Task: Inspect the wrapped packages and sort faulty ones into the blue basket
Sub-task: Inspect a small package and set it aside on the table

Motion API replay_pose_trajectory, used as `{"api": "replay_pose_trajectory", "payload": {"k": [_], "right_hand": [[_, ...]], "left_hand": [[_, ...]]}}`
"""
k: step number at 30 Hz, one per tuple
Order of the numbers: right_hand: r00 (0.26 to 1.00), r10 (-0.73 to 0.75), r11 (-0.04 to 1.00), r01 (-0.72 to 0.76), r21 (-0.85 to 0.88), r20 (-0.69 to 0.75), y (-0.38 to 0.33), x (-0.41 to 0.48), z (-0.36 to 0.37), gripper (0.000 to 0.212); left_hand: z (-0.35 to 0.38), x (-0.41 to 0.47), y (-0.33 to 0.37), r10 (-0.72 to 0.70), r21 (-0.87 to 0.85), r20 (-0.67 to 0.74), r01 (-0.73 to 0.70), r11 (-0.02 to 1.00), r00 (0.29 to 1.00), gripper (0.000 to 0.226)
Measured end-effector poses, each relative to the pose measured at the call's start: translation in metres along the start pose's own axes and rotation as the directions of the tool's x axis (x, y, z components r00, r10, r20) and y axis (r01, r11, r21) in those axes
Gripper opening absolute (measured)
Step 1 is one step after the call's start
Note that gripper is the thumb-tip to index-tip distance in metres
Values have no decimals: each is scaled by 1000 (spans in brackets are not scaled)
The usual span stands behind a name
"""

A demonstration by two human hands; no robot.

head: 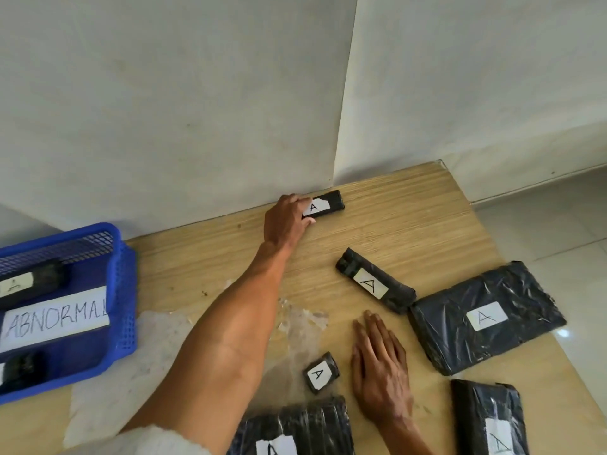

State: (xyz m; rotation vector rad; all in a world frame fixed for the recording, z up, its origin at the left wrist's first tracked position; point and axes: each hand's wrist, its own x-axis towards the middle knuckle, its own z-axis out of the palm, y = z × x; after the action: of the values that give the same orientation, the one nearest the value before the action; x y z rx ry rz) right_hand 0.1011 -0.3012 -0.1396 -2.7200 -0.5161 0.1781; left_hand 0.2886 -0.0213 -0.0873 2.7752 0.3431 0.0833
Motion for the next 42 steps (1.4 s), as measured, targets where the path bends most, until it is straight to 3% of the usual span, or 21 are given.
{"api": "replay_pose_trajectory", "payload": {"k": [6, 15, 25, 30, 38, 42], "right_hand": [[1000, 10, 1000, -10, -8, 21, 1, 0, 1, 54], [999, 10, 1000, -10, -10, 33, 0, 1, -1, 56], [1000, 10, 1000, -9, -21, 22, 0, 1, 1, 56], [1000, -1, 1000, 1, -27, 3, 0, 1, 0, 56], [1000, -22, 1000, 22, -11, -11, 1, -2, 2, 55], [1000, -11, 1000, 11, 9, -23, 1, 7, -3, 55]], "left_hand": [[5, 15, 6, 12, 56, -114, -6, 998, 993, 32], [10, 13, -9, 109, 179, -176, -77, 981, 978, 27], [22, 8, -9, 27, 93, -244, -4, 996, 969, 28], [27, 1, -7, 6, 90, -221, 14, 996, 975, 31], [43, -36, -25, 1, 37, -188, 6, 999, 982, 58], [48, -87, -35, -43, -11, -81, 42, 999, 996, 56]]}}
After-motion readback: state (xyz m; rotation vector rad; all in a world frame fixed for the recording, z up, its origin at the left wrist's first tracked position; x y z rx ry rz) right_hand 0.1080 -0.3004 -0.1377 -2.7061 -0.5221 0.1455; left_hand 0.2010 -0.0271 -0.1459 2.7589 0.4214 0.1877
